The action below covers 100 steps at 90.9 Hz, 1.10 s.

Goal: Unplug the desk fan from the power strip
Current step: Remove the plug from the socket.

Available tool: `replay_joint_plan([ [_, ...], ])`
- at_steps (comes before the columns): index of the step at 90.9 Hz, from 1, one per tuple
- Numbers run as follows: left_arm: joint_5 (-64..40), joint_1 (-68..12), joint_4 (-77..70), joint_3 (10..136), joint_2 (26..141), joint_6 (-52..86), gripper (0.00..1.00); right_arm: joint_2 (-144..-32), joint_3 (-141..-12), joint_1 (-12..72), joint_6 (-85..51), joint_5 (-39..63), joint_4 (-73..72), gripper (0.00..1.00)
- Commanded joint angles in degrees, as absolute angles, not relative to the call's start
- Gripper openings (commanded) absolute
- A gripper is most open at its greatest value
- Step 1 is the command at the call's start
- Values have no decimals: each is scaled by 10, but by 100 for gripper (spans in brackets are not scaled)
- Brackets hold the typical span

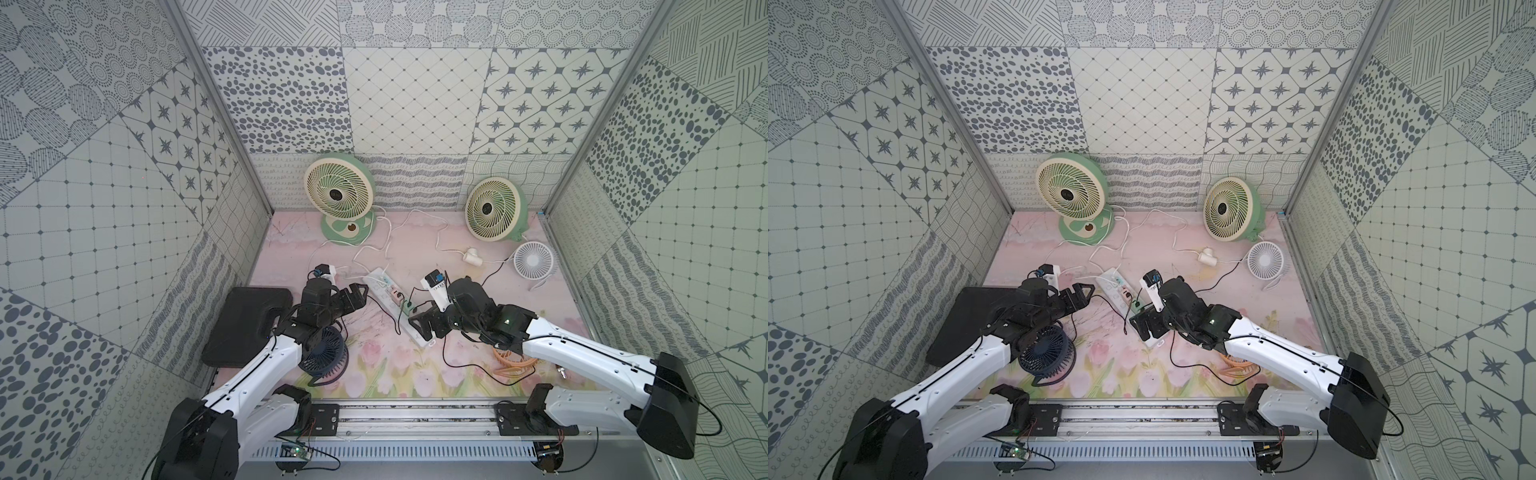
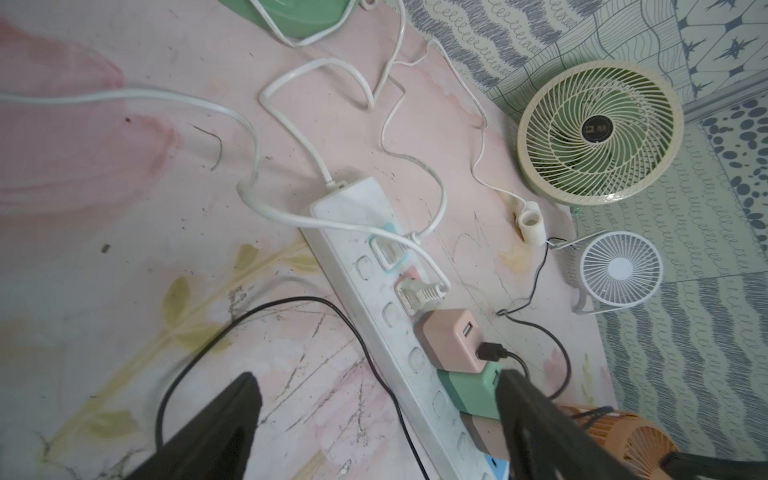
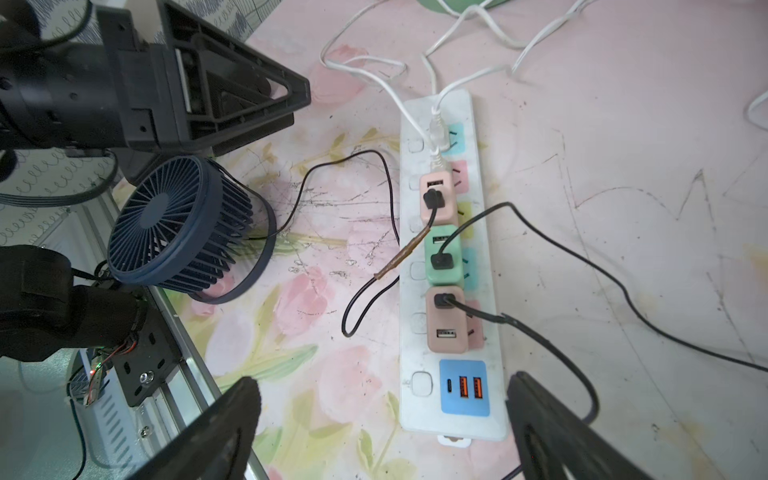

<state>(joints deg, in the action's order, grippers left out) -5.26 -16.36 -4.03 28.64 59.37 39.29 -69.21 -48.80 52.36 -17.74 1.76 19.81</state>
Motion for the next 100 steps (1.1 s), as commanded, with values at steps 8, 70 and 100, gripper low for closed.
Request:
replay_joint_plan([
  [8,-148,-195,-51,280,621,442,58,-716,-471,535,-198,2,151,87],
  [70,-310,-242,-144,322,801,453,0,-795,-437,534,-193,-51,87,68],
  [100,-346,-264,-191,355,891,454,0,-838,-450,534,-182,-65,59,57],
])
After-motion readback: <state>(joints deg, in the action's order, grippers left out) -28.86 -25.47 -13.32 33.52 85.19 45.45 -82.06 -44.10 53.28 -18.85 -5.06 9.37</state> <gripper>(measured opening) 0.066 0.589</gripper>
